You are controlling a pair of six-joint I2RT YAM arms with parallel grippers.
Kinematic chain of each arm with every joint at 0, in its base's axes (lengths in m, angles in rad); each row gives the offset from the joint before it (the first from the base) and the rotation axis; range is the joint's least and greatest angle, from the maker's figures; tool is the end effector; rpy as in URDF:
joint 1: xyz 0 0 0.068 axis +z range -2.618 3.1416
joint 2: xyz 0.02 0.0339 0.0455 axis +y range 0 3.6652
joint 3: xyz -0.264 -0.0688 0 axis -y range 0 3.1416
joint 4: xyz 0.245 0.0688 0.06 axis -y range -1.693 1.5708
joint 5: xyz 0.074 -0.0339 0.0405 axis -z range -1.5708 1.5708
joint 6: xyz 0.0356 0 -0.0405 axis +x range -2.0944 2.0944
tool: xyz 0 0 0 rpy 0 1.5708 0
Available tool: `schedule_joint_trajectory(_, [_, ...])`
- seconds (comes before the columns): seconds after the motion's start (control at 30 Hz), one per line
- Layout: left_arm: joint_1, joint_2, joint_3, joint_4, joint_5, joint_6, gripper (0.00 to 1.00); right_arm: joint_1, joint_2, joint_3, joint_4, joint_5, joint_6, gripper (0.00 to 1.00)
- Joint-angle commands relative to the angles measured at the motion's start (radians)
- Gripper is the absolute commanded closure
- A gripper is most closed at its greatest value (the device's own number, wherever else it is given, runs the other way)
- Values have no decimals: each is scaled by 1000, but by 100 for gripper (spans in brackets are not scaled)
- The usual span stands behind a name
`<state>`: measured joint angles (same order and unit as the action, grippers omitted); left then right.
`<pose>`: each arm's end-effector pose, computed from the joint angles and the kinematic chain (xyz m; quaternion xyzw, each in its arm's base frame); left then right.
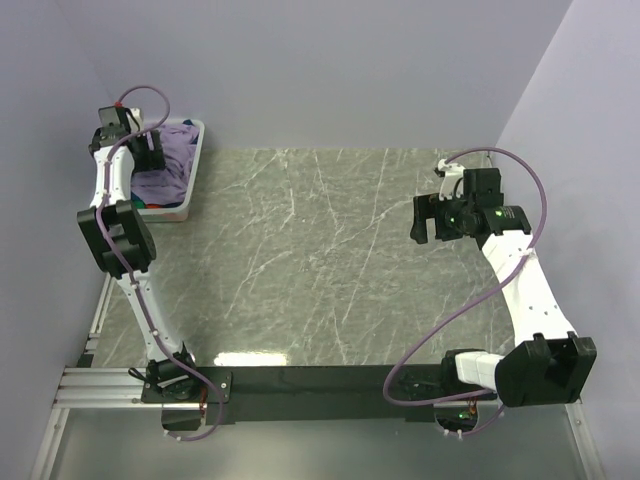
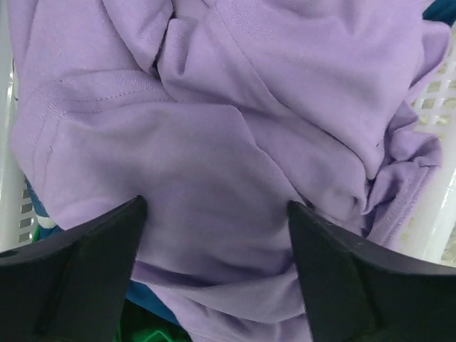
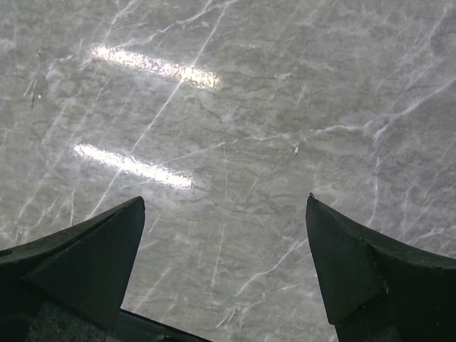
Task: Fold and stack the t-shirts
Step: Grab the tshirt from the pile
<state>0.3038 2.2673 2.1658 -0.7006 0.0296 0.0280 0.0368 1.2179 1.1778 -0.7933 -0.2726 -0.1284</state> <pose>0.4921 0.1532 0.2721 -0.1219 0.9189 0.0484 0.3720 0.2483 0.0187 0.3312 -0.1251 0.9170 0.1103 0.3625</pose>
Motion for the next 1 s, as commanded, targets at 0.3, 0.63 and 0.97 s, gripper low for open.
schedule_joint_trajectory(0.3, [1,-72,61,59,32,-13,86,3,8,42,-24,-10,-8,0])
schedule_joint_trajectory(0.63, [0,-189,137,108,131,-75,100,0,6,42,-23,-13,-7,0])
schedule_joint_trajectory(0.97, [-84,-400,207,266,391,-286,100,0,-3,42,-9,-13,0,0])
